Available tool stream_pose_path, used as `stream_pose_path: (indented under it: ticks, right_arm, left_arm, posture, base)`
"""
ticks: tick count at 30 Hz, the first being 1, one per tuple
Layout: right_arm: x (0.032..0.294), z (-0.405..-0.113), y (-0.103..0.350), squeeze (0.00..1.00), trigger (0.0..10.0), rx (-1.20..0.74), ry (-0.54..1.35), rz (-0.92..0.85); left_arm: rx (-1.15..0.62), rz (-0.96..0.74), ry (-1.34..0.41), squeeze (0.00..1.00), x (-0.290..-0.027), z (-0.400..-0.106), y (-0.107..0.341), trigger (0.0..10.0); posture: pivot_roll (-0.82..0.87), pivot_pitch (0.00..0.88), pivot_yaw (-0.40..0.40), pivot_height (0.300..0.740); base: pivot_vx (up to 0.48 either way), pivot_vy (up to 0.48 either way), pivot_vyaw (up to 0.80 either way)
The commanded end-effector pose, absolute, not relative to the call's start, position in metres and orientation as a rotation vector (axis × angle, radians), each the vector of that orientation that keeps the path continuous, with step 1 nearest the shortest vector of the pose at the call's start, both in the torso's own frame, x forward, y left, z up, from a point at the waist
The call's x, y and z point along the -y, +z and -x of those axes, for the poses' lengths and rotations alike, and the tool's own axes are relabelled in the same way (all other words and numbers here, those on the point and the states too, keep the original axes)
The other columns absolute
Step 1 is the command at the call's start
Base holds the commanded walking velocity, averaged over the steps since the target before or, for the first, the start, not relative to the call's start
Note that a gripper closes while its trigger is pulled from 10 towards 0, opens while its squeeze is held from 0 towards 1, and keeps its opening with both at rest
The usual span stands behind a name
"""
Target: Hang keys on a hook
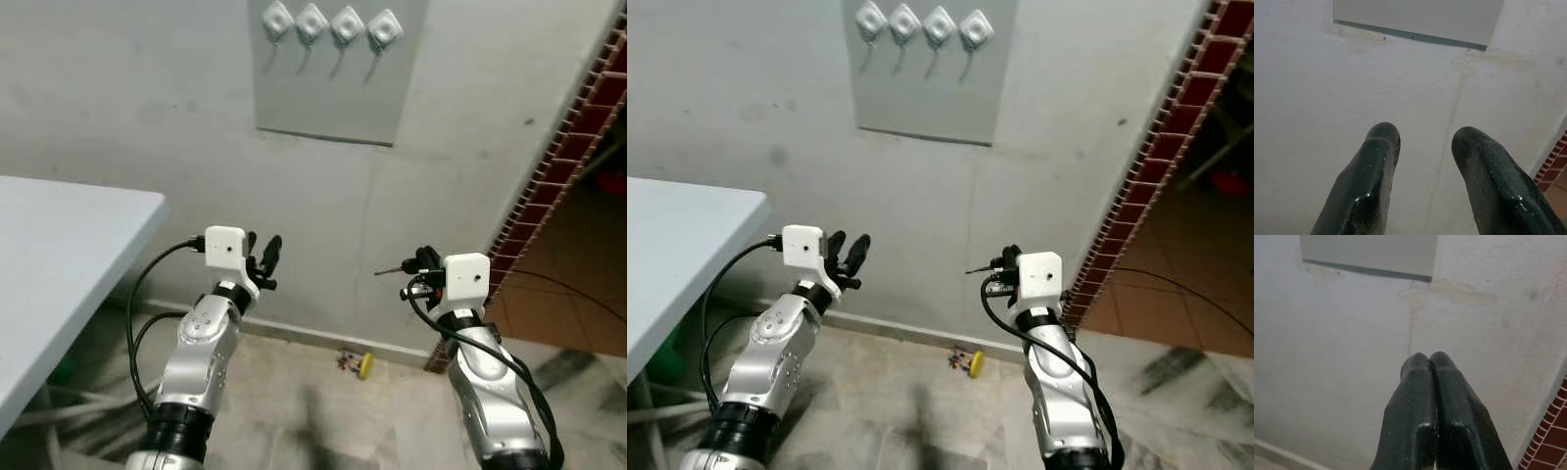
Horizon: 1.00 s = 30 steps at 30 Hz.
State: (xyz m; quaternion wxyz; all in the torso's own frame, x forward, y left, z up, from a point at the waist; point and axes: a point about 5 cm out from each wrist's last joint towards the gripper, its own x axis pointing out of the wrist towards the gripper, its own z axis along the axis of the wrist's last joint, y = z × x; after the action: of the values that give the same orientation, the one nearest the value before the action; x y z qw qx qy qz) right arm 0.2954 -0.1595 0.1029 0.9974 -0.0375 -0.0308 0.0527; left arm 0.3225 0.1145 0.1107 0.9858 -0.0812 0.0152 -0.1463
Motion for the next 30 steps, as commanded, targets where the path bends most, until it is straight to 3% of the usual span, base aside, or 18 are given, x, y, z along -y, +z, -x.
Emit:
stream_pose_path:
  ticks: [1,23,30]
  right_arm:
    - [0.1601,-0.2965,0.1081,0.0,10.0,0.074,0.101,0.07]
    - [0.159,-0.296,0.109,0.0,10.0,0.073,0.112,0.07]
    - [0.1587,-0.2957,0.1096,0.0,10.0,0.075,0.114,0.07]
  left_arm:
    - [-0.022,0.167,-0.294,0.0,-0.1165,-0.3242,0.115,10.0]
    - [-0.015,0.203,-0.289,0.0,-0.1207,-0.3274,0.1185,10.0]
    - [-0.009,0.215,-0.289,0.0,-0.121,-0.3277,0.1195,10.0]
  posture:
    - [-0.05,0.0,-0.022,0.74]
    - [-0.05,0.0,-0.024,0.74]
    - [-0.06,0.0,-0.024,0.74]
  base:
    - [0.0,0.0,0.0]
    - [0.0,0.0,0.0]
    - [0.266,0.0,0.0]
